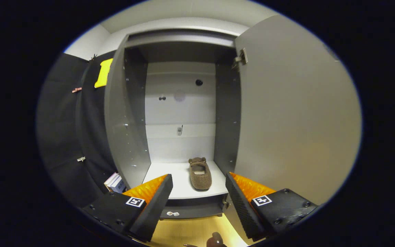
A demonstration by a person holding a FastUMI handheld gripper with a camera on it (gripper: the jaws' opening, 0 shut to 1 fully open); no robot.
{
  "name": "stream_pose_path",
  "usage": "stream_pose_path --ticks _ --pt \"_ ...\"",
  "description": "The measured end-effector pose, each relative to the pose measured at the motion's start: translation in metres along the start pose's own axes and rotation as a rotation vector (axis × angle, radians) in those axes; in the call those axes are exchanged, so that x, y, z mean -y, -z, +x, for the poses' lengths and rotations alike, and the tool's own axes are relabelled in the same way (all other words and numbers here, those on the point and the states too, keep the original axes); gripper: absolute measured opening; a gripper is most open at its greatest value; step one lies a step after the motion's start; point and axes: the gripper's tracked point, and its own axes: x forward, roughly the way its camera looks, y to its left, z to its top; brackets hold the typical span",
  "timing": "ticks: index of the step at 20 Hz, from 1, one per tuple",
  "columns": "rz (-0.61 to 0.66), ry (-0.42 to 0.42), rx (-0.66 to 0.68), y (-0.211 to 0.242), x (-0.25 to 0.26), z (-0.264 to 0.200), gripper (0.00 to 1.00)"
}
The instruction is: Open the shoe cabinet door, grab the shoes and put them into the shoe cabinet, then close the shoe cabinet door.
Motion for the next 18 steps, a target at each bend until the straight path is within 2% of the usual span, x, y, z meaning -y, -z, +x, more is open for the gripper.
stream_pose_path --ticks 4,11,15,18 --pt "0.01 0.054 0.053 -0.009 0.035 -0.068 0.97" --pt "0.075 0.24 0.089 -0.003 0.146 -0.162 0.98" --pt "0.066 0.275 0.096 0.006 0.2 -0.178 0.98" --pt "0.064 0.254 0.104 0.005 0.236 -0.18 0.98"
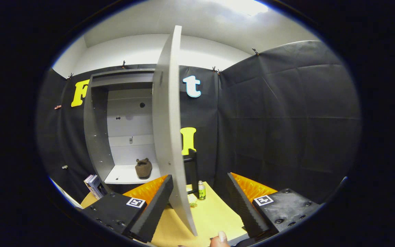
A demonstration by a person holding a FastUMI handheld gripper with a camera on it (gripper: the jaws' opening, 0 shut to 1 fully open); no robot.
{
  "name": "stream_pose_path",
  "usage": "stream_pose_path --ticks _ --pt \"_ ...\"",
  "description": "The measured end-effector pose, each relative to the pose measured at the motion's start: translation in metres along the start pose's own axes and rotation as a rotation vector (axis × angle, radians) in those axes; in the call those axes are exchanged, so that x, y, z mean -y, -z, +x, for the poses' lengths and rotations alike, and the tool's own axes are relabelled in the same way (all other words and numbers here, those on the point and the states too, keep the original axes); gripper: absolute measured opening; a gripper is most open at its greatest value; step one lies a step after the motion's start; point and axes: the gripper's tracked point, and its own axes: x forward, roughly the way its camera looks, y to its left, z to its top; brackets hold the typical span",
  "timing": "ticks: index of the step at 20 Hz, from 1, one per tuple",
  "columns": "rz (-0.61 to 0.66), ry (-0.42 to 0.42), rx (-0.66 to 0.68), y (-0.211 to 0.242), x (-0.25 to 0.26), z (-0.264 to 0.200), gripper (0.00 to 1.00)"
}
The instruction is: Open the shoe cabinet door, grab the shoes and put them into the shoe cabinet, then close the shoe cabinet door.
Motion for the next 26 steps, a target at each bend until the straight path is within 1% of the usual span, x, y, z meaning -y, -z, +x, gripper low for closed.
stream_pose_path --ticks 6,9,11,16,18,20,24,26 --pt "0.011 -0.097 -0.013 0.01 0.044 0.038 0.99" --pt "-0.02 -0.154 -0.008 0.015 0.045 0.072 0.99" --pt "-0.029 -0.182 -0.029 0.023 0.041 0.095 0.99" --pt "0.017 -0.253 -0.073 0.034 0.041 0.131 0.99" --pt "0.03 -0.277 -0.086 0.038 0.036 0.128 0.98" --pt "0.033 -0.319 -0.09 0.036 0.029 0.133 0.97" --pt "-0.014 -0.317 -0.046 0.03 0.017 0.142 0.97" --pt "-0.018 -0.347 -0.058 0.033 0.003 0.139 0.97"
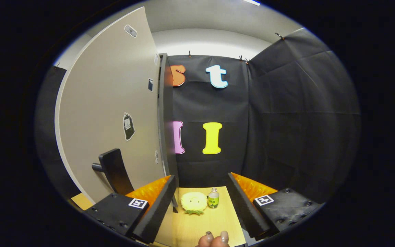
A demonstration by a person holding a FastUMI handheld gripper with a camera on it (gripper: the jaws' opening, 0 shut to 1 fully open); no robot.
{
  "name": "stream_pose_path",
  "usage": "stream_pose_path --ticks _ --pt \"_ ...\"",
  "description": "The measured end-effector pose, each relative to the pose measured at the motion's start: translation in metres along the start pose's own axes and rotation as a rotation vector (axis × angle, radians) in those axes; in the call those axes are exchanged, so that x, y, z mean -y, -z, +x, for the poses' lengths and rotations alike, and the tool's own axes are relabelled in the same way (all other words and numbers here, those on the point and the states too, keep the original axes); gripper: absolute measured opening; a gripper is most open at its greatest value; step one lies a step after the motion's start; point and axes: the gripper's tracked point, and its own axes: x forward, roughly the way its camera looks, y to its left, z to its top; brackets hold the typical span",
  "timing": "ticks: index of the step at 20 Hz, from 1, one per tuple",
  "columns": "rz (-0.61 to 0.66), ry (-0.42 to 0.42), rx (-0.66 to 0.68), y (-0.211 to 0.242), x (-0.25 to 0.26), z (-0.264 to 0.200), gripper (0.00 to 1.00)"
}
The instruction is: Open the shoe cabinet door, grab the shoes and put them into the shoe cabinet, then close the shoe cabinet door.
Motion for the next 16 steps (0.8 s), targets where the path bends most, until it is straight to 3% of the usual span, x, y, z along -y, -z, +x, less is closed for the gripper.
stream_pose_path --ticks 6,16 --pt "-0.01 -0.047 -0.018 0.003 -0.046 -0.009 0.97" --pt "-0.007 -0.002 -0.015 0.009 -0.136 -0.009 0.97"
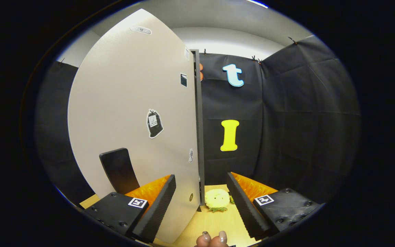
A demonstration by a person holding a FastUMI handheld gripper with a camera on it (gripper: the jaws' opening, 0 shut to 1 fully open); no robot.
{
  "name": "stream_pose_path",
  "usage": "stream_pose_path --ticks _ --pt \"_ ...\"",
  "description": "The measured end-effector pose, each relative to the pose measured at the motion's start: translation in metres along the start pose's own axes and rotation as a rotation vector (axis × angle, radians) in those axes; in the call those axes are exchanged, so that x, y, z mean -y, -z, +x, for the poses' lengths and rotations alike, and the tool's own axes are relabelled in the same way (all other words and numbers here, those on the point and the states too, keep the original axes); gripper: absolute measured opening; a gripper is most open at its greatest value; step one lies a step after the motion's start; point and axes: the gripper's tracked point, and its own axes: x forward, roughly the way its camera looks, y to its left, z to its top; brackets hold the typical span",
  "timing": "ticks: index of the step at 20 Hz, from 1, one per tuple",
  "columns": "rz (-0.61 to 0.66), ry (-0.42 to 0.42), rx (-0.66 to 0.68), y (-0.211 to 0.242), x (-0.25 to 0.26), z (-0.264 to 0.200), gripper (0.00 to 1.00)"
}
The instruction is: Open the shoe cabinet door, grab the shoes and put them into the shoe cabinet, then close the shoe cabinet door.
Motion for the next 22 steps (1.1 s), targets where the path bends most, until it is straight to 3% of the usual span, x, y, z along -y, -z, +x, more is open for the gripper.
stream_pose_path --ticks 12,22 --pt "-0.075 -0.034 0.023 0.009 -0.125 0.027 0.98" --pt "-0.079 -0.023 0.035 0.003 -0.155 0.024 0.98"
